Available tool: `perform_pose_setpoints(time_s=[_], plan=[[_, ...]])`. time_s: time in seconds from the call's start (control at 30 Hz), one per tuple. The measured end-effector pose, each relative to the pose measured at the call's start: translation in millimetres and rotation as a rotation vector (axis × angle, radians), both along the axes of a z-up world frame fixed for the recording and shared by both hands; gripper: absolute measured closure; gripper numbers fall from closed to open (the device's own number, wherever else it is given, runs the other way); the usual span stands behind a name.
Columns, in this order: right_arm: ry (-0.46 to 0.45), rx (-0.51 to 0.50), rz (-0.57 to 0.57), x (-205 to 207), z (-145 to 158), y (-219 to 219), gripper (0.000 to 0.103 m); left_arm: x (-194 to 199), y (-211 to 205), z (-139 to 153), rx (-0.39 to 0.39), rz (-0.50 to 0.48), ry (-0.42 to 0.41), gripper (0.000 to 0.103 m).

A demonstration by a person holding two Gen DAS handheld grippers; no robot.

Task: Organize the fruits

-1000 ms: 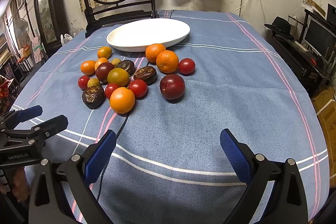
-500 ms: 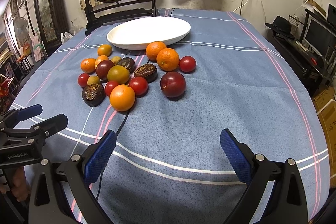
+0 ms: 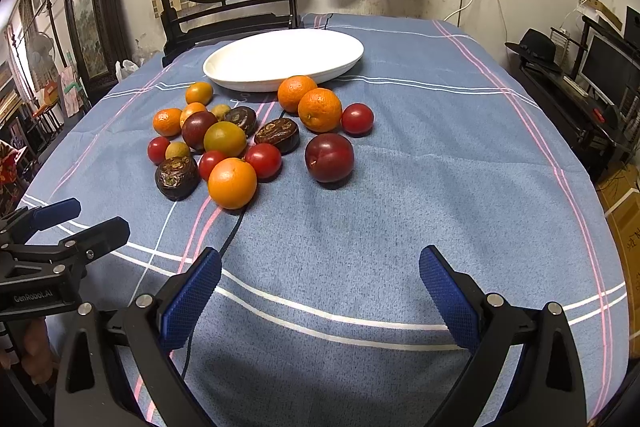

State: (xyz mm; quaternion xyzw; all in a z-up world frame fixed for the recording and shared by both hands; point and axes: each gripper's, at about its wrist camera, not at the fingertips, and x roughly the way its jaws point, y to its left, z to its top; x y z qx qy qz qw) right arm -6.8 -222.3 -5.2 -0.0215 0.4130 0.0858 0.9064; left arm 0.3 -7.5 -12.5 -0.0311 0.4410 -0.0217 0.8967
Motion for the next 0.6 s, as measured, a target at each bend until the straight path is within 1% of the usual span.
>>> perform_pose_setpoints(time_s=[0.2, 0.27, 0.33, 0.47, 0.53, 0.6], plan=[[-0.003, -0.008, 0.001, 1.0, -2.6, -1.1, 0.004, 0.7, 5.7, -2.6, 0.018, -0.003, 0.002, 0.004], [-0.011, 0.003, 0.01, 1.1, -2.0, -2.0, 0.004, 1.9, 12.4, -4.0, 0.025, 0.011, 0.001, 0.004], [0.005, 0.016, 0.031, 5.9, -2.8, -0.1, 0.004, 5.2, 20.4, -7.0, 0.022, 0.026, 0.011, 0.004], [0.03, 0.029, 0.076, 16.6, -2.5, 11.4, 0.004, 12.0, 29.4, -13.0, 0.022, 0.024, 0.028, 0.004], [0.031, -0.001, 0.099, 23.5, -2.7, 22.4, 0.004, 15.6, 32.7, -16.1, 0.039, 0.019, 0.028, 0.004], [0.041, -0.013, 0.124, 30.4, -3.7, 32.4, 0.004, 20.3, 36.6, -19.0, 0.038, 0.018, 0.033, 0.004]])
